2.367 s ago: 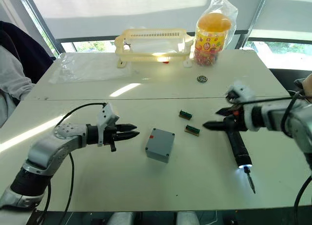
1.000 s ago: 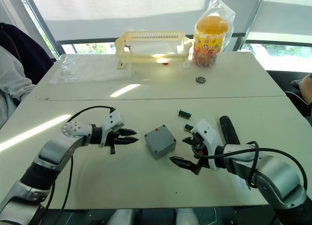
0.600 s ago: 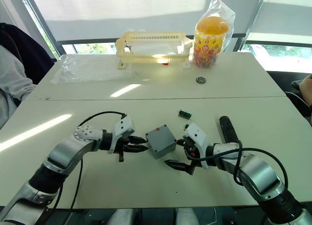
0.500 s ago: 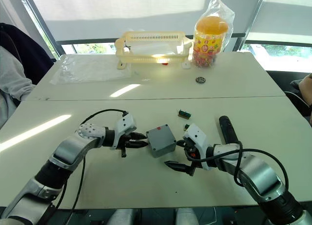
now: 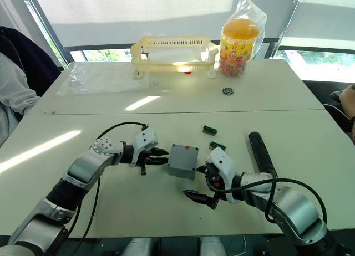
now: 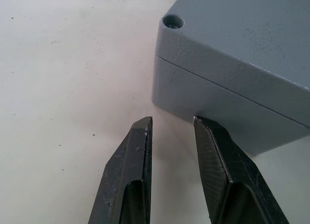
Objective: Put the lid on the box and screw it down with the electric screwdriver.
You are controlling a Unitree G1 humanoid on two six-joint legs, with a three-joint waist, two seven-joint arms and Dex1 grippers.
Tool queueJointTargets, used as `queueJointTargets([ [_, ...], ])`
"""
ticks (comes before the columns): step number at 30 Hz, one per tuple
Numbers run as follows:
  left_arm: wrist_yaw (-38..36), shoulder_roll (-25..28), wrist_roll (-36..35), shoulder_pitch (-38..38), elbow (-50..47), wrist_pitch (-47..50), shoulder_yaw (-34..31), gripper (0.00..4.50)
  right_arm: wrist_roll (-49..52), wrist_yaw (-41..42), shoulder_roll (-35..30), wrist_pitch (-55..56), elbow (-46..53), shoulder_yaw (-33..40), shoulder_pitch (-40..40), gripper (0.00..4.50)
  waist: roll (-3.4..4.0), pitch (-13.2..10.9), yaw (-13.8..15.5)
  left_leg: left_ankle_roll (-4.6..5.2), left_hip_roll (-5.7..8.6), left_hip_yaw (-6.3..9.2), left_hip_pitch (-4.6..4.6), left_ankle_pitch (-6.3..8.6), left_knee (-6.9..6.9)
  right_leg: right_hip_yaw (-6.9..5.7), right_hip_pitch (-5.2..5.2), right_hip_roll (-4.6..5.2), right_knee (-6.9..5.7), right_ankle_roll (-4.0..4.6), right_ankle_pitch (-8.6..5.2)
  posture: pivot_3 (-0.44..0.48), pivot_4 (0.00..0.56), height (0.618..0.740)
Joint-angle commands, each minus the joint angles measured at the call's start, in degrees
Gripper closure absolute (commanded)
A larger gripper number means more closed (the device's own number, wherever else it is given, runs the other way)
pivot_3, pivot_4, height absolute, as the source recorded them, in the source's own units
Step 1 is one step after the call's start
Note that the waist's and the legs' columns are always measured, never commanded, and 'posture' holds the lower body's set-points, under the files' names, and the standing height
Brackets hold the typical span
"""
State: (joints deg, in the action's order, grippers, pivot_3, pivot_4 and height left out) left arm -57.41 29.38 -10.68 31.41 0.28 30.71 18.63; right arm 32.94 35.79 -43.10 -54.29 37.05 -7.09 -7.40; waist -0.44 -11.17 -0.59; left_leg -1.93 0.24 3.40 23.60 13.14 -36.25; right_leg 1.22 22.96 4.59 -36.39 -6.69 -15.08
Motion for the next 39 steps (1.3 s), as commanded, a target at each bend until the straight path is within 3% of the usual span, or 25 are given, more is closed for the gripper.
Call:
queueJointTargets([
  [1,-1.48,2.89,-1.47,-1.07,-4.44,0.80,-2.58,3.17,1.88,1.37,-2.84,-0.06,1.97,7.23,0.18,0.04,0.00,0.00,-0.01,0.00,0.00,0.00,0.00,0.00,-0.01,0.00,-0.01,0.01,0.00,0.00,0.00,0.000,0.150,0.740],
  [6,-3.56,7.97,-5.35,-1.40,-7.52,3.72,-7.62,3.17,8.28,2.06,-3.94,-2.71,-0.66,19.53,-1.99,0.04,0.00,0.00,-0.05,0.00,-0.02,0.01,-0.07,0.00,0.04,-0.01,-0.04,-0.02,0.00,0.00,0.00,0.000,0.150,0.740],
  [9,-5.61,9.58,-10.63,-0.22,-11.91,8.12,-10.89,3.17,4.60,0.88,-2.27,2.57,-6.42,19.67,-4.69,0.04,-0.01,-0.01,-0.12,0.00,-0.03,0.00,-0.09,0.00,0.02,-0.02,-0.10,-0.01,0.01,0.01,0.00,0.000,0.150,0.740],
  [12,-5.49,9.76,-13.16,1.04,-14.34,10.64,-11.96,3.17,-1.51,-0.39,0.41,9.90,-12.92,15.73,-7.20,0.83,-0.03,0.00,-0.06,0.00,-0.01,-0.02,-0.11,0.00,0.02,-0.02,-0.15,0.01,0.03,0.01,-0.01,0.000,0.150,0.740],
  [15,-3.22,8.82,-14.45,3.06,-15.58,12.51,-12.75,3.17,-7.47,-0.51,5.25,18.77,-24.37,11.24,-12.98,2.37,-0.02,-0.01,-0.23,0.00,0.00,-0.02,-0.14,0.00,0.01,-0.01,-0.16,0.00,0.03,0.00,0.00,0.000,0.150,0.740],
  [25,-0.13,10.18,-15.83,1.32,-18.51,14.39,-13.19,3.17,-17.09,5.68,11.84,36.41,-52.16,5.21,-25.15,2.37,-0.01,-0.01,-0.46,-0.03,-0.01,-0.09,-0.16,-0.02,0.06,0.05,-0.08,-0.01,-0.06,0.00,0.00,0.000,0.150,0.740],
  [39,2.95,11.51,-16.75,-2.17,-21.12,14.86,-13.55,3.17,-20.49,7.84,15.11,42.41,-62.91,5.71,-29.07,2.37,0.00,-0.01,-0.44,-0.07,-0.01,-0.07,-0.17,-0.04,0.07,0.05,-0.07,-0.01,-0.09,0.00,0.01,0.000,0.150,0.740],
])
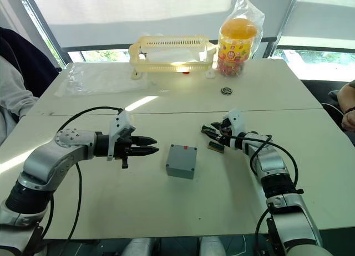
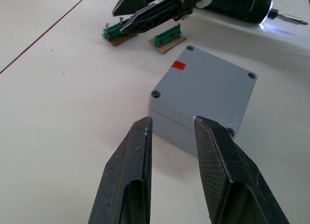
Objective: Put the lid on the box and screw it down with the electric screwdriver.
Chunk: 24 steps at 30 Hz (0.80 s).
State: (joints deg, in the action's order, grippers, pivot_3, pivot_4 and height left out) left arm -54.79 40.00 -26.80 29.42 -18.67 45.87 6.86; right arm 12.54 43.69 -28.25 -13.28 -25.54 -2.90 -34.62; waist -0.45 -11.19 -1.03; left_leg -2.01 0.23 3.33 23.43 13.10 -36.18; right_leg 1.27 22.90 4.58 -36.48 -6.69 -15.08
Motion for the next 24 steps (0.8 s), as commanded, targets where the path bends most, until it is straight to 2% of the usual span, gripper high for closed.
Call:
queueJointTargets([
  [1,0.40,0.97,-0.62,-0.27,-2.15,-0.39,-1.70,3.17,-0.17,-0.14,0.37,1.40,-0.56,1.66,-1.92,2.92,0.00,0.00,0.00,0.00,0.00,-0.01,0.00,0.00,0.00,0.00,0.00,0.00,0.00,0.00,0.00,0.000,0.150,0.740],
  [4,0.60,0.98,-0.60,-0.33,-2.03,-0.59,-1.47,3.17,-0.66,-0.22,0.39,1.99,-1.28,1.78,-1.97,4.24,0.00,0.00,0.01,0.00,0.00,0.00,0.00,0.00,0.00,0.00,0.00,0.00,0.00,0.00,0.00,0.000,0.150,0.740],
  [5,0.65,0.93,-0.54,-0.33,-1.96,-0.67,-1.36,3.17,-0.62,-0.36,0.50,2.11,-1.35,1.98,-1.95,4.47,0.00,0.00,0.01,0.00,0.00,0.00,0.00,0.00,0.00,0.00,0.00,0.00,0.00,0.00,0.00,0.000,0.150,0.740],
  [20,0.66,0.15,0.17,0.04,-0.64,-1.79,0.11,3.17,-1.50,-0.07,-0.08,0.79,-0.39,1.98,-0.82,4.47,0.00,0.00,0.00,-0.01,0.00,0.00,0.00,0.00,0.00,0.00,0.00,0.00,0.00,0.00,0.00,0.000,0.150,0.740],
  [22,0.71,0.05,0.21,0.14,-0.54,-1.89,0.27,3.17,-1.69,-0.08,-0.19,0.36,-0.58,1.94,-0.86,3.64,0.00,0.00,0.00,-0.01,0.00,0.00,0.00,0.00,0.00,0.00,0.00,0.00,0.00,0.00,0.00,0.000,0.150,0.740],
  [23,0.72,0.01,0.25,0.15,-0.49,-1.95,0.34,3.17,-1.76,-0.30,-0.12,0.28,-0.65,2.10,-0.92,3.41,0.00,0.00,0.01,-0.01,0.00,0.00,0.00,0.00,0.00,0.00,0.00,0.00,0.00,0.00,0.00,0.000,0.150,0.740],
  [24,0.72,-0.03,0.31,0.14,-0.44,-2.02,0.39,3.17,-1.84,-0.54,-0.05,0.20,-0.74,2.25,-1.04,2.93,0.00,0.00,0.01,-0.01,0.00,0.00,0.00,0.00,0.00,0.00,0.00,0.00,-0.01,0.00,0.00,0.000,0.150,0.740],
])
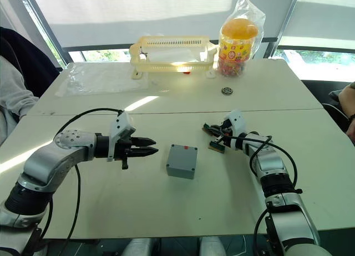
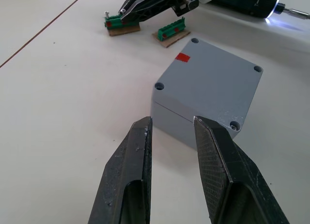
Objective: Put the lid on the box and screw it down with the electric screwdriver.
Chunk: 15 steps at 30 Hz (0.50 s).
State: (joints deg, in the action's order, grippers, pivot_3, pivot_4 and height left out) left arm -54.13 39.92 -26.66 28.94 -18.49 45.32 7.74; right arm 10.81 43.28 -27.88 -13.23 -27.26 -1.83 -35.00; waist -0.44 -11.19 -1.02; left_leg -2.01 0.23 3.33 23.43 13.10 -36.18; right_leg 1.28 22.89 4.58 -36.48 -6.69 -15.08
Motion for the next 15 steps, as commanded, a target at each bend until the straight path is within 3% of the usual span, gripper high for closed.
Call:
queueJointTargets([
  [1,0.08,0.00,0.26,0.60,-0.55,-1.57,-0.44,3.17,-0.16,-0.31,-0.37,0.16,0.93,1.32,-0.80,2.93,0.00,0.00,-0.01,0.00,0.00,0.00,0.00,0.00,0.00,0.00,0.00,0.00,0.00,0.00,0.00,0.000,0.150,0.740],
  [15,0.06,-0.23,1.06,0.17,-0.33,-2.27,0.31,3.17,1.28,-0.64,0.47,-0.55,2.60,3.28,-1.09,2.93,0.00,0.00,-0.01,0.00,0.00,0.00,0.00,0.00,0.00,0.00,0.00,0.00,0.00,0.00,0.00,0.000,0.150,0.740],
])
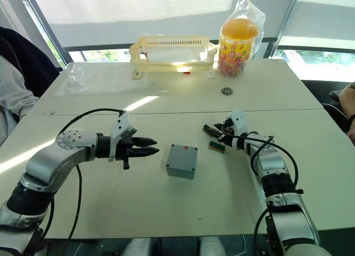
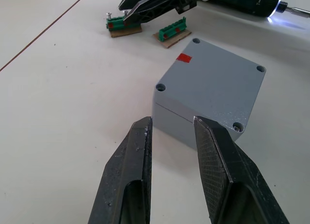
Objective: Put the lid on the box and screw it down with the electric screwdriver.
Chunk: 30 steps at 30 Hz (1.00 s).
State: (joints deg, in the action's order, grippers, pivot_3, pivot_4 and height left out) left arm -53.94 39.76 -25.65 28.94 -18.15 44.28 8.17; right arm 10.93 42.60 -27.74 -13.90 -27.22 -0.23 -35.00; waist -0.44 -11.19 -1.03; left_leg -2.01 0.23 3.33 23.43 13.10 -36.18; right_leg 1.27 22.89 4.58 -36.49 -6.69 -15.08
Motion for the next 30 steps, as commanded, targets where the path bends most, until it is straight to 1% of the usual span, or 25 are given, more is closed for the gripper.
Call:
queueJointTargets([
  [1,-0.17,-0.06,0.14,0.13,-0.66,-1.30,-0.03,3.17,1.20,0.02,0.37,0.08,2.67,1.70,-1.04,2.93,0.00,0.00,0.00,0.00,0.00,0.00,0.00,0.00,0.00,0.00,0.00,0.00,0.00,0.00,0.00,0.000,0.150,0.740],
  [3,-0.23,-0.07,0.29,0.05,-0.59,-1.39,0.14,3.17,1.13,-0.05,0.47,0.08,2.82,1.65,-0.91,2.93,0.00,0.00,-0.01,0.00,0.00,0.00,0.00,0.00,0.00,0.00,0.00,0.00,0.00,0.00,0.00,0.000,0.150,0.740],
  [5,-0.28,-0.06,0.38,-0.12,-0.58,-1.39,0.33,3.17,1.08,-0.10,0.67,0.14,3.01,1.57,-0.68,3.47,0.00,0.00,-0.01,0.00,0.00,0.00,0.00,0.00,0.00,0.00,0.00,0.00,0.00,0.00,0.00,0.000,0.150,0.740],
  [7,-0.33,0.01,0.46,-0.29,-0.66,-1.43,0.50,3.17,0.97,-0.07,0.84,0.26,3.21,1.41,-0.40,4.23,0.00,0.00,-0.01,0.00,0.00,0.00,0.00,0.00,0.00,0.00,0.00,0.00,0.00,0.00,0.00,0.000,0.150,0.740],
  [8,-0.36,0.04,0.43,-0.36,-0.70,-1.38,0.54,3.17,0.97,-0.05,0.89,0.23,3.31,1.38,-0.29,4.46,0.00,0.00,0.00,0.00,0.00,0.00,0.00,0.00,0.00,0.00,0.00,0.00,0.00,0.00,0.00,0.000,0.150,0.740],
  [20,-0.73,0.16,0.33,-0.81,-0.70,-1.33,0.68,3.17,1.73,0.62,0.57,-1.33,7.09,1.61,1.17,4.46,0.00,0.00,0.00,0.00,0.00,0.00,0.00,0.00,0.00,0.00,0.00,0.00,-0.01,0.00,0.00,0.000,0.150,0.740],
  [30,-0.79,-0.08,0.26,-0.83,-0.40,-1.87,1.05,3.17,2.84,0.71,-0.44,-3.64,12.36,3.01,1.72,4.46,0.00,0.00,0.02,0.00,0.00,0.00,0.00,0.00,0.00,0.00,0.00,0.00,-0.01,0.00,0.00,0.000,0.150,0.740],
])
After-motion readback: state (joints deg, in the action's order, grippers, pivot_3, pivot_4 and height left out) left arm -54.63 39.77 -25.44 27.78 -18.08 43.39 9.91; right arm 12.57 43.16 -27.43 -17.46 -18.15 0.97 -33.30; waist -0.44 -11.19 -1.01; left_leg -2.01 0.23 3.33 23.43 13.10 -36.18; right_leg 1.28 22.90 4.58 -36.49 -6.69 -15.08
